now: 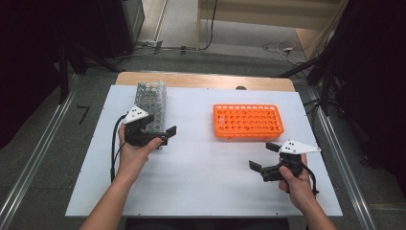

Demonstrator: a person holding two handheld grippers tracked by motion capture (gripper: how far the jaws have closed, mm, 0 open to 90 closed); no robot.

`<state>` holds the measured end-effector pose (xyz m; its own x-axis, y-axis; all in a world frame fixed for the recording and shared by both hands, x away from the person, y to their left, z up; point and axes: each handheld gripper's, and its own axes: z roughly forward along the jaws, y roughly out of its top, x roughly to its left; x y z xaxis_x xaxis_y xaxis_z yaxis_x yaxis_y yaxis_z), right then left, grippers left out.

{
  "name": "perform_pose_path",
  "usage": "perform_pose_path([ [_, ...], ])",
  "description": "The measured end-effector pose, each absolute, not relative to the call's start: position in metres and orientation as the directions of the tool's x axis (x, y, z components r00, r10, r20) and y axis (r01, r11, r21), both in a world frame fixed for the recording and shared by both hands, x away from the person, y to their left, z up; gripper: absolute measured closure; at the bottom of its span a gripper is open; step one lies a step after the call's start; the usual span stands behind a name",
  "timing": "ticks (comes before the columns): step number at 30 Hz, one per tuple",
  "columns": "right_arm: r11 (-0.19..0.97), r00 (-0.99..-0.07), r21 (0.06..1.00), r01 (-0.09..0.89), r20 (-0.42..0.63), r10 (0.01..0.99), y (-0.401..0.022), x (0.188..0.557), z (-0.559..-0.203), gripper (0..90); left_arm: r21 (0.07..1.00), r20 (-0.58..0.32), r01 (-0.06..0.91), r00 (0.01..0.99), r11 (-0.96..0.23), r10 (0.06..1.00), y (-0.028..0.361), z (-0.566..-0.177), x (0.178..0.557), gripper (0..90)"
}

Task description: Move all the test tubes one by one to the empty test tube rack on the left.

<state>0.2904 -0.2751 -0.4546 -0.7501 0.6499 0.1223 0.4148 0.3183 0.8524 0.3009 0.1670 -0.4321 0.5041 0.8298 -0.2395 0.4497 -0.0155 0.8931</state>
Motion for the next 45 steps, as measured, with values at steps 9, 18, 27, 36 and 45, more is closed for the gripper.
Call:
perform_pose_path([
  [9, 0.32, -0.747, 0.862, 0.394, 0.097, 0.658, -0.26, 0.304, -0.445, 0.0, 0.91, -0.238, 0.414, 0.528, -0.003, 0.815, 0.172, -0.435, 0.272, 0.0],
  [18, 0.317, -0.75, 0.863, 0.393, 0.101, 0.654, -0.237, 0.325, -0.442, 0.0, 0.925, -0.224, 0.379, 0.557, -0.005, 0.8, 0.172, -0.433, 0.245, 0.0],
  [27, 0.306, -0.733, 0.856, 0.418, 0.118, 0.67, -0.215, 0.348, -0.451, 17.2, 0.928, -0.204, 0.372, 0.583, -0.035, 0.786, 0.164, -0.44, 0.224, 0.0],
  [36, 0.32, -0.729, 0.846, 0.426, 0.112, 0.675, -0.19, 0.367, -0.457, 44.9, 0.924, -0.222, 0.381, 0.588, -0.024, 0.777, 0.163, -0.442, 0.225, 0.0],
  [45, 0.345, -0.706, 0.835, 0.429, 0.072, 0.704, -0.173, 0.379, -0.468, 58.7, 0.924, -0.218, 0.382, 0.599, -0.036, 0.77, 0.158, -0.443, 0.224, 0.0],
])
